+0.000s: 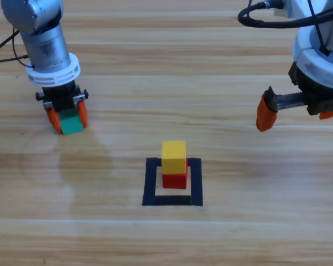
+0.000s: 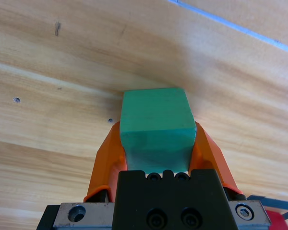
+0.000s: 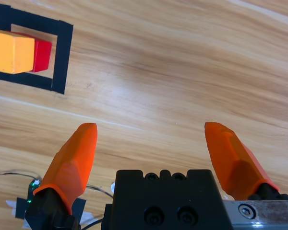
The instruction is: Stack the blocks in the rectangular block: red at the bottom, yellow in the middle, green on top
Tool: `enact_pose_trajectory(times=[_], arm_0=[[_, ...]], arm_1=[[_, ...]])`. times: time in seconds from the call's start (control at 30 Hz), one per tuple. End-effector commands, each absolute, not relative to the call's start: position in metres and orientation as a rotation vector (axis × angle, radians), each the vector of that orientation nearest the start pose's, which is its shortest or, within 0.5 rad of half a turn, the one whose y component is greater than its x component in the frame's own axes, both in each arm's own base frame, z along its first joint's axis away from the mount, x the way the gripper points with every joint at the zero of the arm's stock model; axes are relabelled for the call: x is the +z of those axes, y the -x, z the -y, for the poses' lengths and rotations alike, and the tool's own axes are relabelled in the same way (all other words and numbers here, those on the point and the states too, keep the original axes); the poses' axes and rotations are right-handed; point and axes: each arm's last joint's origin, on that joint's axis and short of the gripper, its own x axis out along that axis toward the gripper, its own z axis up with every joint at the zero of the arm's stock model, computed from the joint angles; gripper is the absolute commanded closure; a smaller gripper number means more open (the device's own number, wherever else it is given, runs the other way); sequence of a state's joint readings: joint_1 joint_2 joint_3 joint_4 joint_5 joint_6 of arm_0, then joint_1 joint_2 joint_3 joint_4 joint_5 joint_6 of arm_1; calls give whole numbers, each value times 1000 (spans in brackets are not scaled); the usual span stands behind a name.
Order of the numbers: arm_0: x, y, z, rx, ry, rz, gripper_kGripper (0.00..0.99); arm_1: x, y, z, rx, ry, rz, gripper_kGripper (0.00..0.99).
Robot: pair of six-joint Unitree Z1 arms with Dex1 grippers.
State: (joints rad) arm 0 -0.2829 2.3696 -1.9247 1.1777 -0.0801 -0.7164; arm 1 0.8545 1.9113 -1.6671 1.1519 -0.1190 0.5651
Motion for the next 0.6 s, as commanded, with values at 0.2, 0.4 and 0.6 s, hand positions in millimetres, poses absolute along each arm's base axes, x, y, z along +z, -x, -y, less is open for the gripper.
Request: enact_pose_trajectory(times=[0.2, 0.4, 0.6], arm_0=[[254, -415, 136, 122, 279, -1537, 990], [278, -424, 157, -31, 148, -1535, 990], [288, -410, 183, -123, 10, -1550, 990]], arm_1=[[281, -257, -278, 236, 210, -1463, 0], [281, -256, -278, 240, 207, -1467, 0], [281, -256, -278, 243, 204, -1472, 0]])
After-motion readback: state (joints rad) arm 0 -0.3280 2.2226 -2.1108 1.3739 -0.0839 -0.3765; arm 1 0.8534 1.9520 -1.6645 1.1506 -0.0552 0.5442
